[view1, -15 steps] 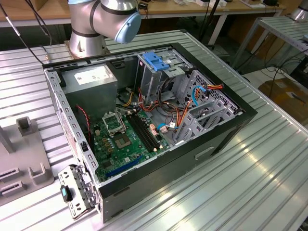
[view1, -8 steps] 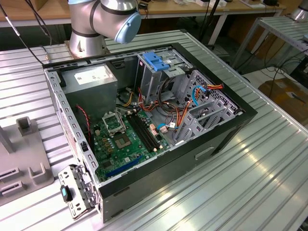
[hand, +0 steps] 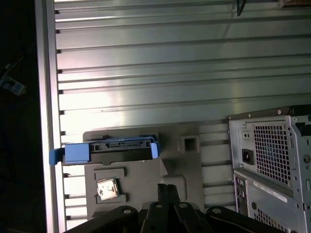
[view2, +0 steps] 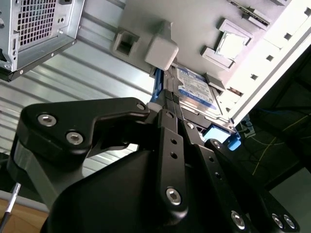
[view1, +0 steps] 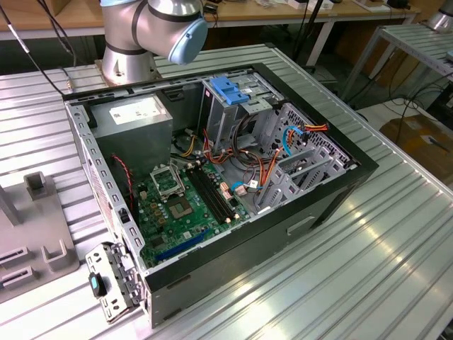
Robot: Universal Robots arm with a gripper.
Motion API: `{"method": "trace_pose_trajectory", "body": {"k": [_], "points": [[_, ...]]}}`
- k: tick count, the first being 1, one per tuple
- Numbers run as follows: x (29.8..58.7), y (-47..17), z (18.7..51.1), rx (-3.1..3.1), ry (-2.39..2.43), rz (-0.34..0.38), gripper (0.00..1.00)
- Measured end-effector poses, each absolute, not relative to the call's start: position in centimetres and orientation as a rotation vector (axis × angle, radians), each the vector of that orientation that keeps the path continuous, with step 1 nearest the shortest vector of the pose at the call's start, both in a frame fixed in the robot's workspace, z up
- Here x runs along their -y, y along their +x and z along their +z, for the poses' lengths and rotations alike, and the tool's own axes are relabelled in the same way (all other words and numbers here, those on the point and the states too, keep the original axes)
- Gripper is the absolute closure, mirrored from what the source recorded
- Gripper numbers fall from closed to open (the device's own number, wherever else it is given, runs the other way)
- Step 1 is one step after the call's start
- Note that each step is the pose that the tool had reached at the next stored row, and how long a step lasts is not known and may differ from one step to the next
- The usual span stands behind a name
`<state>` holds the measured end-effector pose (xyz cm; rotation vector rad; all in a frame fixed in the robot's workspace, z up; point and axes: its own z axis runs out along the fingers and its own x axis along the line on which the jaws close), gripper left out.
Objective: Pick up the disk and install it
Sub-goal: 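Reach for the disk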
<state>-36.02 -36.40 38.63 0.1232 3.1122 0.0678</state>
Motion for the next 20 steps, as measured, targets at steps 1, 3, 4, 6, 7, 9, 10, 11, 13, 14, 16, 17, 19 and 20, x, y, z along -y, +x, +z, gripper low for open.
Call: {"method": "trace_pose_trajectory", "body": {"k": [1,3,4,6,7,9,10,11,13,14,16,17,19,20], "points": [[36.2,-36.0,38.6,-3.112,0.123,0.068,0.89],[35.3,-36.3,38.4,-3.112,0.123,0.068,0.89],[35.1,-36.4,38.4,-3.112,0.123,0.068,0.89],[34.6,-37.2,38.2,-3.112,0.123,0.068,0.89],[34.5,-37.7,38.1,-3.112,0.123,0.068,0.89],[34.3,-39.1,37.8,-3.112,0.123,0.068,0.89],[34.2,-39.4,37.7,-3.112,0.123,0.068,0.89],[34.2,-39.7,37.6,-3.112,0.123,0.068,0.89],[34.2,-40.2,37.3,-3.112,0.123,0.068,0.89],[34.2,-40.5,37.1,-3.113,0.123,0.068,0.89],[34.2,-40.6,36.8,-3.114,0.123,0.068,0.89],[34.2,-40.7,36.7,-3.115,0.123,0.067,0.89],[34.2,-40.8,36.2,-3.12,0.124,0.067,0.89],[34.2,-40.8,36.0,-3.123,0.124,0.067,0.89]]}}
